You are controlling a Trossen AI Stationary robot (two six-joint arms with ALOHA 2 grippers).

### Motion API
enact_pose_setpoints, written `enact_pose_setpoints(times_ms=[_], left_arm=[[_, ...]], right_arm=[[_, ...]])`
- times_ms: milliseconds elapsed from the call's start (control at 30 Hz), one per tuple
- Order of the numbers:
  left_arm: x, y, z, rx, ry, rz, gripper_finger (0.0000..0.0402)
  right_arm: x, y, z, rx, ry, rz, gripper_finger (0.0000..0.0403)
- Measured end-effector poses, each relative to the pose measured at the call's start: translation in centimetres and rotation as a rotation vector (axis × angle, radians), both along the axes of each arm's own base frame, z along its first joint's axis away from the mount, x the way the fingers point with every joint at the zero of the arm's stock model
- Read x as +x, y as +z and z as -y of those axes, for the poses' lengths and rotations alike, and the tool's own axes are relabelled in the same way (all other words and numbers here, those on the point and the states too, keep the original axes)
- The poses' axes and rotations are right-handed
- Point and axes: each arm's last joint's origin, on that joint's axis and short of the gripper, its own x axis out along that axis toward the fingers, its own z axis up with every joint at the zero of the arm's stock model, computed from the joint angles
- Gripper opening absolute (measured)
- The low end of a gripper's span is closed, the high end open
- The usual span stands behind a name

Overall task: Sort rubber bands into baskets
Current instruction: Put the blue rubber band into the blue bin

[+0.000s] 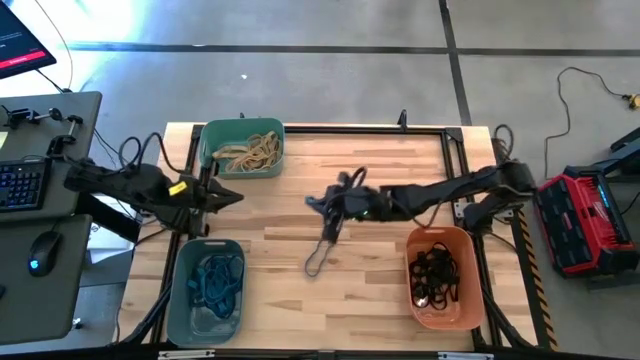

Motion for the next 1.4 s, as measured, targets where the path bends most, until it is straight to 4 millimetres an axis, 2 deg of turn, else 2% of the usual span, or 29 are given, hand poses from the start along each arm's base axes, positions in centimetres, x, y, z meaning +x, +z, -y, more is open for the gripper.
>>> enact_pose_setpoints(times_ms=[133, 367, 600, 767, 967, 1133, 1400], left_arm=[[-0.8, -0.3, -0.2, 0.006, 0.000, -0.026, 0.0000], [-1.5, -1.8, -0.4, 0.051, -0.010, -0.175, 0.0000], [-2.1, -2.2, -0.6, 0.111, -0.014, -0.215, 0.0000], [-2.7, -2.0, -0.8, 0.125, -0.014, -0.186, 0.0000], [-3.2, -2.1, -0.9, 0.127, -0.015, -0.192, 0.0000], [-3.2, -2.2, -0.9, 0.129, -0.014, -0.197, 0.0000], [-3.2, -2.2, -0.9, 0.139, -0.015, -0.196, 0.0000]], right_arm=[[3.2, 0.7, -2.6, -0.027, 0.087, 0.019, 0.0000], [9.0, 2.0, -6.6, -0.040, 0.281, 0.088, 0.0000], [13.3, 3.3, -9.0, -0.065, 0.391, 0.160, 0.0000], [15.7, 3.3, -9.7, -0.058, 0.436, 0.217, 0.0000], [18.6, 1.0, -10.1, -0.030, 0.493, 0.252, 0.0000], [19.3, 0.2, -9.0, 0.031, 0.480, 0.331, 0.0000], [19.9, -0.6, -7.2, 0.046, 0.451, 0.316, 0.0000]])
